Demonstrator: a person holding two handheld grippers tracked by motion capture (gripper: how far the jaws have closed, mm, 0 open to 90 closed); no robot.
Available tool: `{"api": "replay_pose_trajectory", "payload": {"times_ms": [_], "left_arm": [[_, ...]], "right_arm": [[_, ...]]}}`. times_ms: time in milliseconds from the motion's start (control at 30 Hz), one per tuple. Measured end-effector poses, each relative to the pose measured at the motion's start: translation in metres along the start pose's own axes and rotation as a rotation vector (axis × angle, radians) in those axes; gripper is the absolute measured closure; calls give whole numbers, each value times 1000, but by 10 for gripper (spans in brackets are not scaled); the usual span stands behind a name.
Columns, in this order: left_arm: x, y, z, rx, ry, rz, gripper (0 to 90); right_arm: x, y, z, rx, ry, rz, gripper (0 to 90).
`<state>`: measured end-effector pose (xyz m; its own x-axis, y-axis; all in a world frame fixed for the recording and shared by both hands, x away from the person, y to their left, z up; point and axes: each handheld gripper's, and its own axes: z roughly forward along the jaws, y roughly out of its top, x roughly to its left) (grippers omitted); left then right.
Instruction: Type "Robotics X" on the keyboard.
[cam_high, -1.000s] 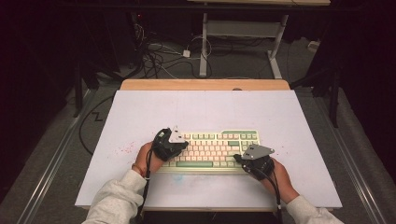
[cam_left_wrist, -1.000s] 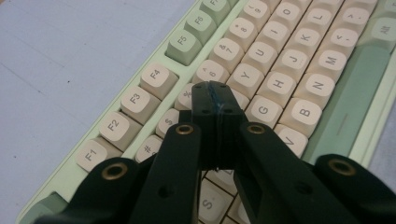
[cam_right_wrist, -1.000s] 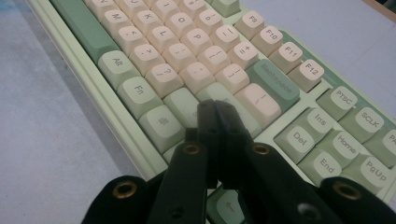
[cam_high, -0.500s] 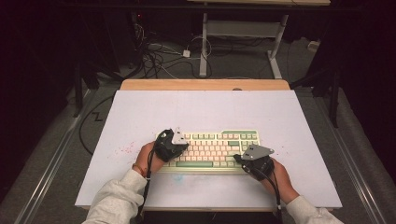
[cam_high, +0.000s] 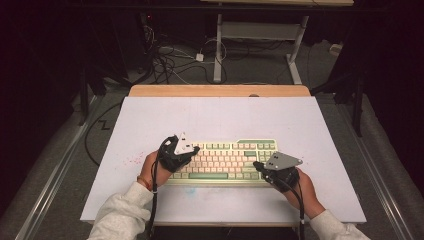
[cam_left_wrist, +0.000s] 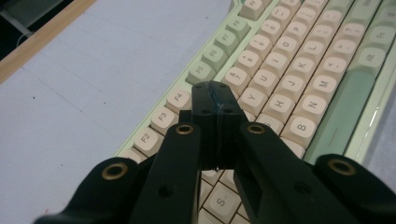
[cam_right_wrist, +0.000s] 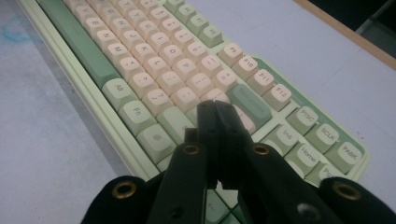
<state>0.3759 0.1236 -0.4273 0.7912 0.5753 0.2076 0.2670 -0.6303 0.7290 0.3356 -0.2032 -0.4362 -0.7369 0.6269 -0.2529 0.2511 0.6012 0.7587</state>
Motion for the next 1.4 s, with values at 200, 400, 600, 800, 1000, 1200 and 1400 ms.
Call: {"api": "replay_pose_trajectory", "payload": {"times_ms": [200, 400, 600, 800, 1000, 1200, 1400], "left_arm": [[-1, 0, -5, -10, 5, 8, 879], [-1, 0, -14, -38, 2, 5, 879], [-3, -1, -18, -52, 1, 9, 879], [-3, -3, -22, -56, 8, 17, 879], [-3, -9, -27, -73, 15, 17, 879], [-2, -14, -36, -96, 34, 11, 879], [0, -23, -45, -102, 71, -1, 879]], "right_arm": [[-1, 2, -6, -21, -3, 5, 900], [-2, 3, -10, -30, -4, 3, 900], [-4, 4, -14, -41, -8, 6, 900], [-4, 4, -15, -41, -7, 8, 900], [-6, 4, -17, -48, -10, 10, 900], [-8, 5, -19, -54, -8, 11, 900], [-9, 5, -19, -54, -6, 15, 900]]}}
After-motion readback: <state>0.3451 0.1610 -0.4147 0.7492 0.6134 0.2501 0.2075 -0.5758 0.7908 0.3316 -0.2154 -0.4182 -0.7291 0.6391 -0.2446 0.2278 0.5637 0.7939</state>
